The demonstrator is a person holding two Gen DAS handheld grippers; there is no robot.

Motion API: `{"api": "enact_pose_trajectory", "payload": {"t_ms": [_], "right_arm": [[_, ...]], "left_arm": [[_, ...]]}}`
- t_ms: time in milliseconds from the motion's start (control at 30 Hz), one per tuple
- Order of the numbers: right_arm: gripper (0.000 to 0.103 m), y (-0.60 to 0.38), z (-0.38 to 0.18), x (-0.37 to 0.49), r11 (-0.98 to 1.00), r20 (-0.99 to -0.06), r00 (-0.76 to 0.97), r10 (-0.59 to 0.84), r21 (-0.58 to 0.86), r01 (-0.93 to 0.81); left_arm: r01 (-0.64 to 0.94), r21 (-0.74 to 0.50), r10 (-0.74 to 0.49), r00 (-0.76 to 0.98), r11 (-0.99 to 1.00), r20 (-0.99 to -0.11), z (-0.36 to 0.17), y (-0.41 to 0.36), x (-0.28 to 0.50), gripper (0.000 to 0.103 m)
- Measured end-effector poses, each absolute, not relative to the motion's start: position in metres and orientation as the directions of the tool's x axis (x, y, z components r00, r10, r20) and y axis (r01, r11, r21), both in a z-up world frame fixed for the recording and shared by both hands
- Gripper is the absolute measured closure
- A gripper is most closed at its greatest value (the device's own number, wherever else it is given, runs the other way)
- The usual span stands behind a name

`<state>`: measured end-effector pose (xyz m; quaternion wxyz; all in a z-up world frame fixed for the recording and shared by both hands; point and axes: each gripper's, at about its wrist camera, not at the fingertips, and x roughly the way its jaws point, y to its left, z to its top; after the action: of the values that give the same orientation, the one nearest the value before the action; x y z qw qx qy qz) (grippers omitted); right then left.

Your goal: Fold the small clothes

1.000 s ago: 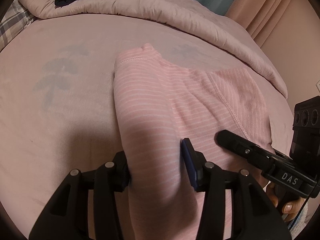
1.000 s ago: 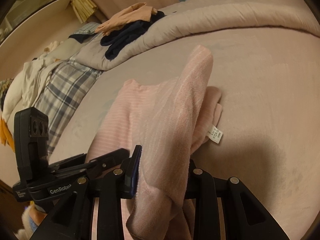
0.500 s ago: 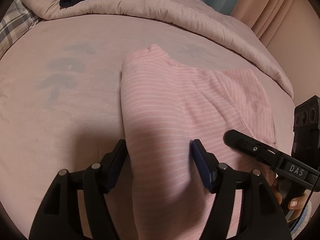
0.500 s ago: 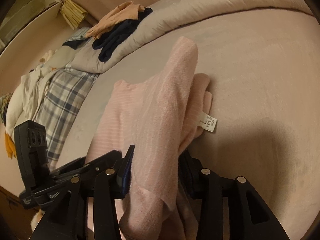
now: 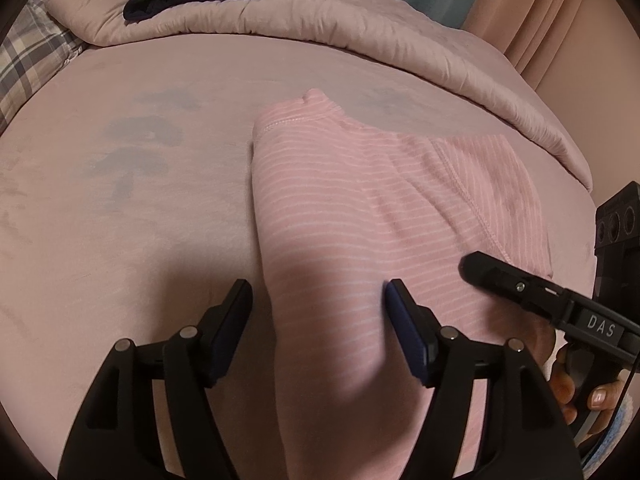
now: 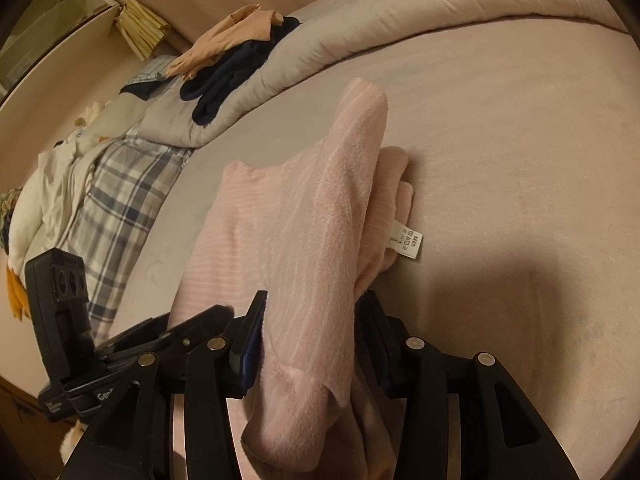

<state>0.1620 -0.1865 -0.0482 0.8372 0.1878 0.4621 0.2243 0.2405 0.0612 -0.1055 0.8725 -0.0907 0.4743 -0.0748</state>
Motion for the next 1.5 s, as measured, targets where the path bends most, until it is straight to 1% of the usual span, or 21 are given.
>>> {"api": "enact_pose_trajectory", "payload": {"t_ms": [267, 367, 567, 767, 867, 1033, 1267, 1500], "right_arm": [[0.058, -0.188, -0.042, 0.151, 0.858, -0.707, 0.495, 0.505, 0.473, -0.199], [0.055, -0.192, -0.043, 0.143, 0.870, -0.720, 0.496, 0.485, 0.454, -0.192], [0.055, -0.200, -0.041, 0.130, 0.883, -0.734, 0.498, 0.462, 0.434, -0.179], [0.055, -0.193, -0.032, 0.113, 0.884, -0.732, 0.497, 0.466, 0.405, -0.233], [0.054, -0.187, -0.034, 0.106, 0.898, -0.750, 0.493, 0.440, 0.359, -0.255], [0.055, -0.182, -0.045, 0.103, 0.930, -0.798, 0.480, 0.364, 0.279, -0.241], [0.054, -0.179, -0.045, 0.095, 0.936, -0.806, 0.484, 0.341, 0.246, -0.250], [0.054, -0.183, -0.043, 0.084, 0.938, -0.806, 0.485, 0.339, 0.248, -0.243]], "left_arm": [[0.031, -0.201, -0.186, 0.544, 0.979, -0.819, -0.102, 0.064, 0.221, 0.033], [0.019, -0.209, -0.185, 0.542, 0.978, -0.820, -0.102, 0.068, 0.211, 0.033], [0.007, -0.222, -0.192, 0.528, 0.975, -0.827, -0.104, 0.072, 0.194, 0.033], [0.011, -0.194, -0.171, 0.529, 0.981, -0.832, -0.103, 0.072, 0.176, 0.035], [0.017, -0.189, -0.170, 0.528, 0.982, -0.832, -0.105, 0.070, 0.168, 0.035], [0.011, -0.199, -0.176, 0.515, 0.980, -0.839, -0.114, 0.069, 0.160, 0.035], [0.002, -0.184, -0.159, 0.517, 0.983, -0.841, -0.114, 0.063, 0.151, 0.034], [-0.007, -0.183, -0.154, 0.509, 0.983, -0.847, -0.111, 0.062, 0.140, 0.034]]}}
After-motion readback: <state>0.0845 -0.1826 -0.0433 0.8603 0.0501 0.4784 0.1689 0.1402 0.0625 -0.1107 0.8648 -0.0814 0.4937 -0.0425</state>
